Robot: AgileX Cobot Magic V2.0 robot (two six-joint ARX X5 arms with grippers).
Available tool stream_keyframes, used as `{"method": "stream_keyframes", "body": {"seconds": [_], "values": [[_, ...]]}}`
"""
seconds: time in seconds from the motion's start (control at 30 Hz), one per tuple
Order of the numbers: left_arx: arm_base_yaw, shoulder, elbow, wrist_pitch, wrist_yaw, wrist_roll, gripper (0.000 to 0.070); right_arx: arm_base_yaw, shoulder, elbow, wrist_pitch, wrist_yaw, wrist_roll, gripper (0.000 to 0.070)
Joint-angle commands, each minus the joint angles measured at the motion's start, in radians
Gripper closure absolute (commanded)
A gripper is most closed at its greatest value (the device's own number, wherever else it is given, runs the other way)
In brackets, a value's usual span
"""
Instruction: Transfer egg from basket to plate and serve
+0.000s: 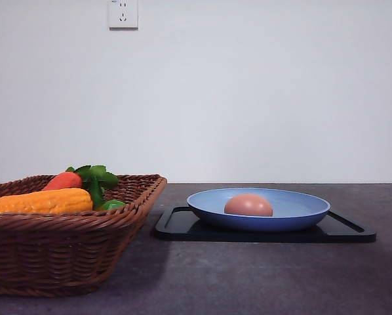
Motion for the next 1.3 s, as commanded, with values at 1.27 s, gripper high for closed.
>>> {"method": "stream_keyframes", "body": {"seconds": [1.27], "values": [[0.002,-0.002,-0.022,-0.011,0.002,-0.002,0.0700,-0.002,-0.002,-0.006,0.010,0.000,0.008,0.0700]]}}
